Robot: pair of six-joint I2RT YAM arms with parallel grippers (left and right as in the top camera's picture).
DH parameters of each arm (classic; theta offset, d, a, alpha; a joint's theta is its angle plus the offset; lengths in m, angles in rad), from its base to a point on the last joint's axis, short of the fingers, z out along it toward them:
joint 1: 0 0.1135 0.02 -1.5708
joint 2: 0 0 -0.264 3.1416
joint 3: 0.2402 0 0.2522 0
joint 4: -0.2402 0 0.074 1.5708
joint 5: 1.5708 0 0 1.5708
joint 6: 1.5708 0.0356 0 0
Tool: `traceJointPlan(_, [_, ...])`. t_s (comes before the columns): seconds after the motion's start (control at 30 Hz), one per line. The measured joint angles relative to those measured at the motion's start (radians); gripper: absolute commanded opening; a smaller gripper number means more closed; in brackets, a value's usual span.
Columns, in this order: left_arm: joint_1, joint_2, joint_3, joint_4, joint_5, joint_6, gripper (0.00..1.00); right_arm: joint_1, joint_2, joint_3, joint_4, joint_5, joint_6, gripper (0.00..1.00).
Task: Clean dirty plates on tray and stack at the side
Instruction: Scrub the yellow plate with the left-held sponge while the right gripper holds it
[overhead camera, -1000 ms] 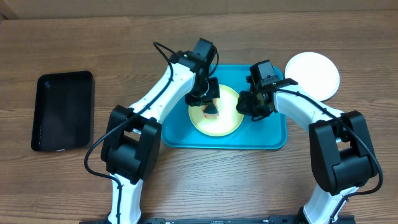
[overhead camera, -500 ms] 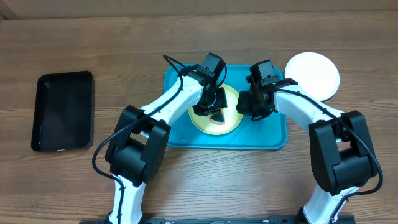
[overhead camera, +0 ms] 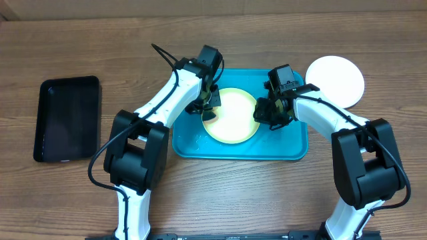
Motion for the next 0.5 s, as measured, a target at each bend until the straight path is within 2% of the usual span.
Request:
traceJointPlan(0.1, [-0.002, 0.000, 0.015, 0.030, 0.023, 0.006, 0.04, 0.000, 0.000, 0.000, 0.000, -0.002, 0.000, 0.04])
traceJointPlan(0.33, [-0.044, 0.000, 0.016, 0.135, 0.187, 0.003, 0.04, 0.000, 0.000, 0.000, 0.000, -0.002, 0.000, 0.04])
traceJointPlan(0.5, [-0.094, 0.000, 0.015, 0.182, 0.216, -0.008, 0.04, 0.000, 0.000, 0.000, 0.001, -0.002, 0.000, 0.04])
